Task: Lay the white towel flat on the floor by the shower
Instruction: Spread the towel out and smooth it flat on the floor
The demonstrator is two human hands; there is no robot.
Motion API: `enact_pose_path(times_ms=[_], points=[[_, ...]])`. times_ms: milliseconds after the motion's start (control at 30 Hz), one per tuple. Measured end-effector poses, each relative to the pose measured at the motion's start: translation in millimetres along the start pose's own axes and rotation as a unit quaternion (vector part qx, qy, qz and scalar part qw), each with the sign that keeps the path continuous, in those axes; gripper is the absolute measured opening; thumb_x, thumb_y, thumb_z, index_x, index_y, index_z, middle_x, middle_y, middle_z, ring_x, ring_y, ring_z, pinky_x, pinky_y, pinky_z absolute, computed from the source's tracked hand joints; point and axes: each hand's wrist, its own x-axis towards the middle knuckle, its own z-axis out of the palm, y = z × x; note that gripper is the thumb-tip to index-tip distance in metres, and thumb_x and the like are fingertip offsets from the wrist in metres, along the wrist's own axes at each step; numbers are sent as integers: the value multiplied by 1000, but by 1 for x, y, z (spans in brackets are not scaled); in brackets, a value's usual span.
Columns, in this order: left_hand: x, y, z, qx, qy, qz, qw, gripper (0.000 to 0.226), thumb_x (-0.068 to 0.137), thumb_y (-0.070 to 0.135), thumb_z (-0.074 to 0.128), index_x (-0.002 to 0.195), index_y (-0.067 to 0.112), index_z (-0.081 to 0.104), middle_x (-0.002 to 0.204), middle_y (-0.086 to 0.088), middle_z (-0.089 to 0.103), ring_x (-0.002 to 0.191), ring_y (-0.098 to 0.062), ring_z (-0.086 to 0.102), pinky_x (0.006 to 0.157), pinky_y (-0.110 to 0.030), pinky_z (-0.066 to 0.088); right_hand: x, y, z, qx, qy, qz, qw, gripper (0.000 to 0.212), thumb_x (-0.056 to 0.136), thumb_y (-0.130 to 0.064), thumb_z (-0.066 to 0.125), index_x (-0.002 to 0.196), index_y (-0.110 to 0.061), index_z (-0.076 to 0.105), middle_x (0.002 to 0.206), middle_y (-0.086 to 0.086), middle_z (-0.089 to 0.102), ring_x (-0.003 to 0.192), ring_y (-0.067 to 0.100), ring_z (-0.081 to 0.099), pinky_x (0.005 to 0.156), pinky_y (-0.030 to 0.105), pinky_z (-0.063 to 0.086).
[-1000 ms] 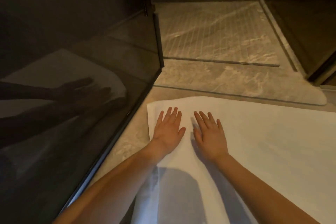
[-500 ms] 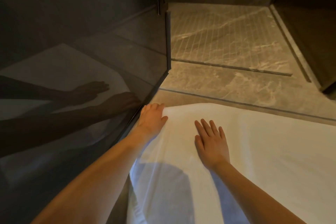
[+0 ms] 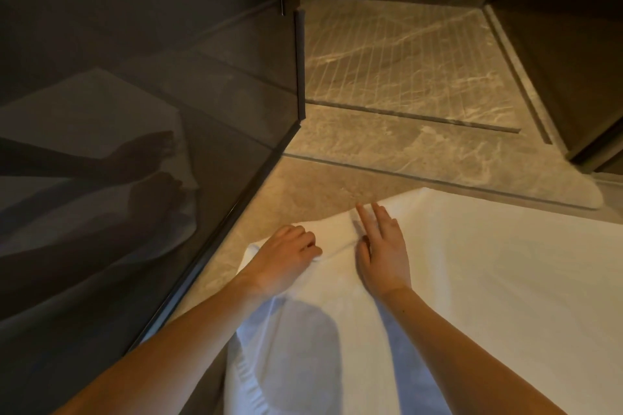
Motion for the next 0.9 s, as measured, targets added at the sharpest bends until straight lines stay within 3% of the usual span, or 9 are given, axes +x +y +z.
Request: enact_pose_path(times_ms=[100,200,267,333,500,600,667,767,900], points=[[2,1,-6,-89,1,-68,994,23,87,32,66,101,15,72,94,-3,62,91,-26,58,85,-32,37,1,4,4,-46,-65,-23,997,47,96,-14,46,143,-17,48,153,9,39,146,25,27,123,40,7],[20,0,-14,-151,13,-250,956,32,90,35,62,115,14,65,108,-5,58,104,-26,52,91,-36,41,2,6,6,-47,-68,-15,996,47,97,-17,43,144,-18,47,152,7,41,146,23,26,123,37,4],[33,0,-15,-170,-39,-353,919,43,89,42,62,122,14,58,116,-8,55,111,-27,47,95,-35,40,1,5,7,-47,-62,-13,997,46,97,-18,42,143,-18,47,152,7,41,146,22,27,123,37,4],[40,0,-13,-159,-100,-390,902,50,85,45,65,122,12,55,117,-10,56,113,-30,46,94,-34,38,1,5,6,-48,-61,-11,997,46,98,-19,42,144,-18,47,152,6,41,146,21,26,123,37,4],[38,-5,-13,-239,-81,-395,883,28,81,29,73,105,16,66,103,-7,63,90,-28,57,74,-32,48,1,1,3,-44,-59,-12,997,47,98,-18,42,145,-18,45,154,7,38,147,21,24,123,39,5],[37,-8,-20,-239,-8,-383,892,9,80,20,73,88,20,68,92,1,62,83,-21,59,68,-27,42,-1,0,-2,-11,18,25,999,51,96,-11,46,146,-11,41,151,11,41,143,25,30,121,45,17],[40,-16,-27,-207,29,-363,908,8,81,19,71,80,24,65,87,5,58,84,-18,57,68,-27,40,-3,-1,-4,26,80,61,995,52,94,-5,47,145,-7,41,147,14,46,137,28,37,117,49,27],[52,-33,-43,-120,76,-315,938,5,86,19,68,84,18,64,89,2,58,87,-21,52,72,-35,44,-4,-3,-3,48,100,81,991,51,93,-2,47,143,-7,41,144,15,48,132,30,42,113,52,34],[77,-50,-63,19,141,-294,945,12,89,16,64,101,14,63,99,-6,58,95,-26,50,81,-41,46,-3,-1,2,24,66,89,994,52,95,-6,46,146,-7,38,148,14,44,138,30,37,118,47,27]])
